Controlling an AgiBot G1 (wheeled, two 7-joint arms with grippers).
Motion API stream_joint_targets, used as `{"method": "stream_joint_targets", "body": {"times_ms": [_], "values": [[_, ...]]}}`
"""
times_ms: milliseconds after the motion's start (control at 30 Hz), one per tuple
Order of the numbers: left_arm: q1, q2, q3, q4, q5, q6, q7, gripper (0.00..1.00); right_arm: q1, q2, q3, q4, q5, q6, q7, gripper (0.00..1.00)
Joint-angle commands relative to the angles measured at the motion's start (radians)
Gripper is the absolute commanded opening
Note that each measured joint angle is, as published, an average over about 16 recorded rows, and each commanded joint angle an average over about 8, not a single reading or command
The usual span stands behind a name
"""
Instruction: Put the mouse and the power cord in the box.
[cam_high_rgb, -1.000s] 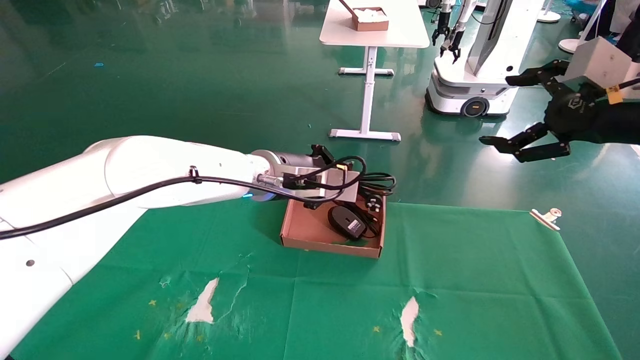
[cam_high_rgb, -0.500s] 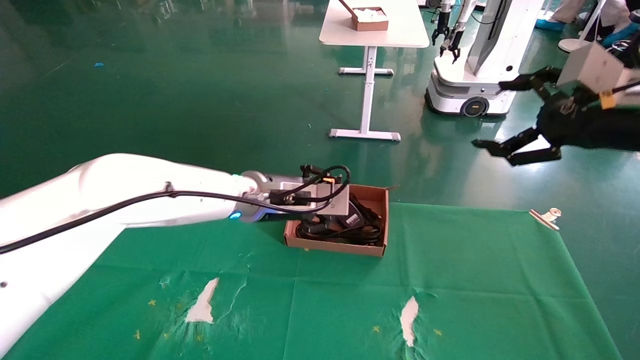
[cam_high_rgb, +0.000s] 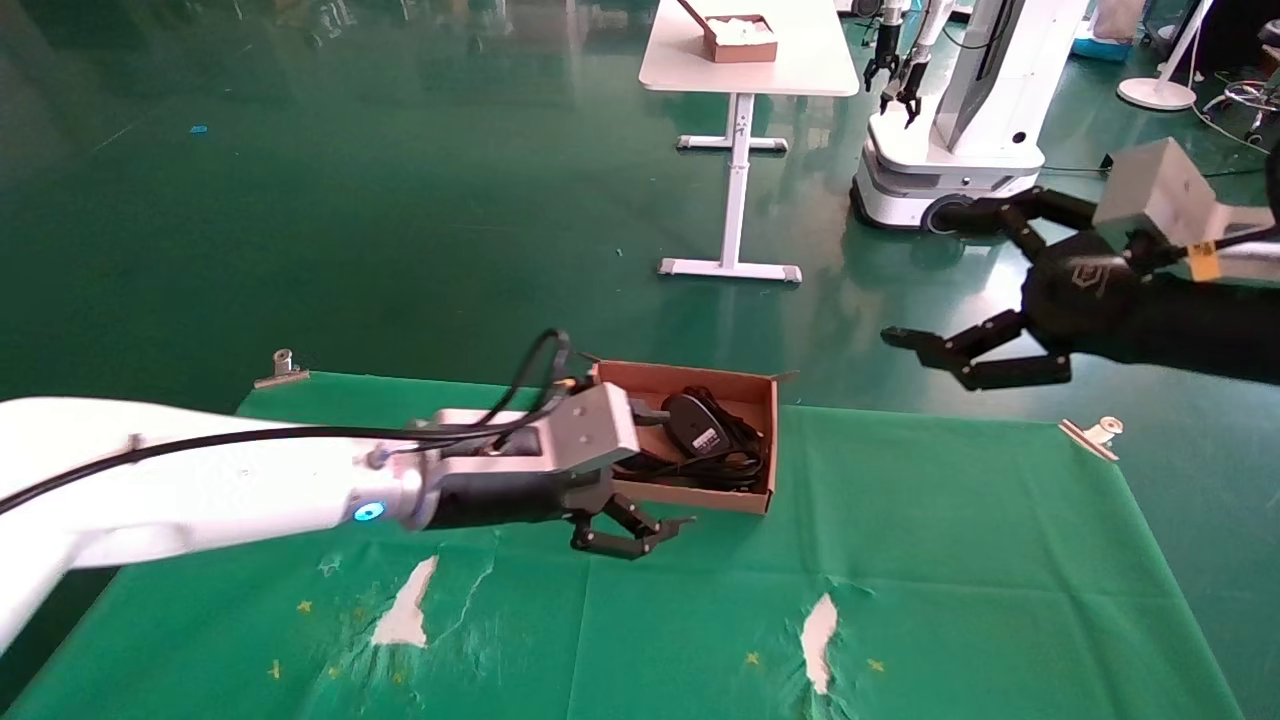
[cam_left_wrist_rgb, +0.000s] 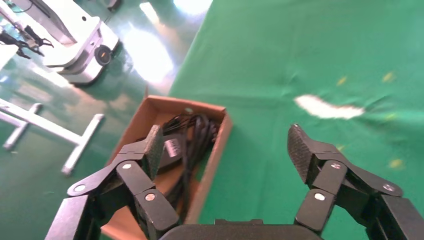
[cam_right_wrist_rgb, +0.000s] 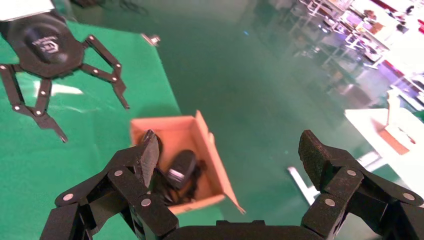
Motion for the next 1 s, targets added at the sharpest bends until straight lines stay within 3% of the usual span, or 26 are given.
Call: {"method": "stream_joint_targets", "body": {"times_ms": [33,1000], "values": [[0.024,-0.025,-0.031,-0.021,-0.029,0.028,-0.012,1.0,-0.032,0.008,0.01,0.039,0.022,-0.004,0.023,1.0],[0.376,-0.396,-0.489,-0.333,-0.454,0.434,-0.182,1.0,-0.494,0.128,0.152,0.607,0.341,-0.063,0.363,1.0]]}}
